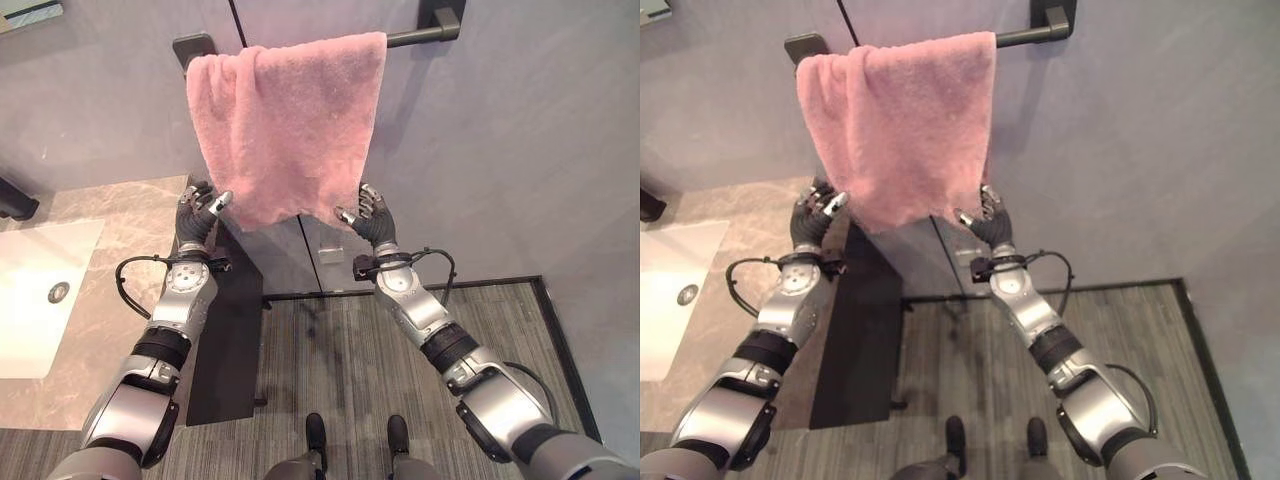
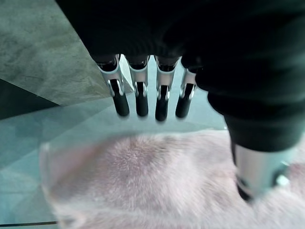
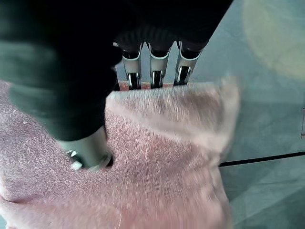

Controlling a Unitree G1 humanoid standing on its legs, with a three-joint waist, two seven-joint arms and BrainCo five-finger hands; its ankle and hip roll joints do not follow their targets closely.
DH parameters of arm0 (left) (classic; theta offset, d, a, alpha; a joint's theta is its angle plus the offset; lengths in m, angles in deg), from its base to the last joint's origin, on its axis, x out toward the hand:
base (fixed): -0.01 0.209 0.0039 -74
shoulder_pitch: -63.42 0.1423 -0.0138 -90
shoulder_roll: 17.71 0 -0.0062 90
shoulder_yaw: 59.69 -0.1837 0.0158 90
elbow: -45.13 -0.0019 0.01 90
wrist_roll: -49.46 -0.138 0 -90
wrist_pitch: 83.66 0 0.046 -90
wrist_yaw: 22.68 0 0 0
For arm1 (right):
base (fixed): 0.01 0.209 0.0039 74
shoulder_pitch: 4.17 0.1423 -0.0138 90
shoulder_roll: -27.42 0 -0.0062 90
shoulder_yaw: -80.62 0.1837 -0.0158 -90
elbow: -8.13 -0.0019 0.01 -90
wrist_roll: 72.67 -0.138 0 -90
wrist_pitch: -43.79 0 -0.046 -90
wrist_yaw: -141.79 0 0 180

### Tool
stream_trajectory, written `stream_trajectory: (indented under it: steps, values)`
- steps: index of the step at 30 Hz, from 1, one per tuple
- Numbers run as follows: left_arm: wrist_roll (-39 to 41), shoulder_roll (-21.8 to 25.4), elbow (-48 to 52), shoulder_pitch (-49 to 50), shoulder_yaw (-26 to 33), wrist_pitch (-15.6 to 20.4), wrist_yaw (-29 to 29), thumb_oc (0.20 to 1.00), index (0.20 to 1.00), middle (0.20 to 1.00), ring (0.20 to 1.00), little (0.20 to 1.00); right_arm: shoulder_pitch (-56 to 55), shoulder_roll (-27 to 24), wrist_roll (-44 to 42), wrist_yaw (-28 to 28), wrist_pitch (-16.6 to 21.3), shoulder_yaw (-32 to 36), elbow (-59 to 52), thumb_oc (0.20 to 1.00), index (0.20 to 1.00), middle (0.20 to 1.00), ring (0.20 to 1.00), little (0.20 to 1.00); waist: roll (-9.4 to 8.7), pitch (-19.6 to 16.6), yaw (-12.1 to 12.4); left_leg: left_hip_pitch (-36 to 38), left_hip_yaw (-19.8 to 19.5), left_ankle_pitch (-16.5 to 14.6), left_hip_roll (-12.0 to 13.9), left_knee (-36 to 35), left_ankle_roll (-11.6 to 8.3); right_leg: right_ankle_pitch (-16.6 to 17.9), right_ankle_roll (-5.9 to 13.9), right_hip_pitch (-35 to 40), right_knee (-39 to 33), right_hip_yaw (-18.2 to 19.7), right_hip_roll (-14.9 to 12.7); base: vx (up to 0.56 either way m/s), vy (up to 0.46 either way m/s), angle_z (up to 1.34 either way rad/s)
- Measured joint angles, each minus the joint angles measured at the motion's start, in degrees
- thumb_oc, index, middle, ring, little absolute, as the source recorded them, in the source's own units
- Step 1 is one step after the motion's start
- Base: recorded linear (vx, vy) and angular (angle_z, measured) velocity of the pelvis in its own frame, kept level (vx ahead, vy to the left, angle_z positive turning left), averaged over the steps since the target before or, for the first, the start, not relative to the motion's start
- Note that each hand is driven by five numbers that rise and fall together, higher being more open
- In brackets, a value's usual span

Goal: Put brush and paste in cup on sink, flatten towel.

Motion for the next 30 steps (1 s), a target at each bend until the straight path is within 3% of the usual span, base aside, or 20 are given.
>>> stream_trajectory:
  steps: [10, 16, 22, 25, 30]
  values:
    - [-5.0, -0.6, 2.5, 8.2, 2.2, -0.7, -0.5, 1.000, 1.000, 1.000, 1.000, 1.000, -6.6, -4.4, -0.3, -1.9, -0.1, 5.1, -0.1, 1.000, 1.000, 1.000, 1.000, 1.000, -0.18, 0.0, -0.1, 3.3, 0.1, -0.5, 0.1, 0.0, -0.04, -0.3, 0.10, 3.2, -0.2, 0.0, 0.0, 0.00, 0.000, 0.00]
    - [-6.1, -3.0, 3.3, 19.1, 8.4, -1.0, -1.7, 1.000, 1.000, 1.000, 1.000, 1.000, -14.2, -8.2, 0.4, -4.9, -0.3, 9.3, 0.0, 1.000, 1.000, 1.000, 1.000, 1.000, -1.26, 0.3, -0.3, 6.9, 0.1, -1.3, 0.1, -0.1, -0.04, -1.3, 0.13, 6.8, -0.5, 0.1, 0.0, -0.01, -0.010, 0.00]
    - [-7.4, -6.2, 2.7, 25.9, 9.2, -1.2, -3.4, 1.000, 1.000, 1.000, 1.000, 1.000, -22.2, -8.4, 2.1, -6.8, -0.4, 12.2, 2.4, 1.000, 1.000, 1.000, 1.000, 1.000, -2.69, -0.4, -1.1, 9.1, 0.3, -2.1, 0.1, -0.1, -0.01, -2.0, 0.01, 9.0, -0.5, 0.2, 0.1, -0.01, -0.004, 0.00]
    - [-7.3, -9.3, 0.0, 30.1, 9.5, -1.2, -5.9, 1.000, 1.000, 1.000, 1.000, 1.000, -27.6, -8.7, 4.3, -8.3, -1.0, 15.1, 5.5, 1.000, 1.000, 1.000, 1.000, 1.000, -3.17, -0.6, -1.6, 9.9, 0.3, -2.2, 0.1, -0.1, 0.12, -2.0, 0.06, 9.8, -0.5, 0.1, 0.0, -0.04, -0.034, 0.00]
    - [-7.7, -13.7, -15.5, 33.1, 9.0, -2.4, -10.3, 1.000, 1.000, 1.000, 1.000, 1.000, -32.3, -8.8, 6.6, -10.3, -2.0, 15.8, 16.3, 1.000, 1.000, 1.000, 1.000, 1.000, -3.59, -1.9, -2.4, 11.9, 0.4, -3.1, 0.2, -0.2, 0.17, -3.0, -0.23, 11.7, -0.5, 0.2, 0.1, -0.03, -0.044, -0.02]
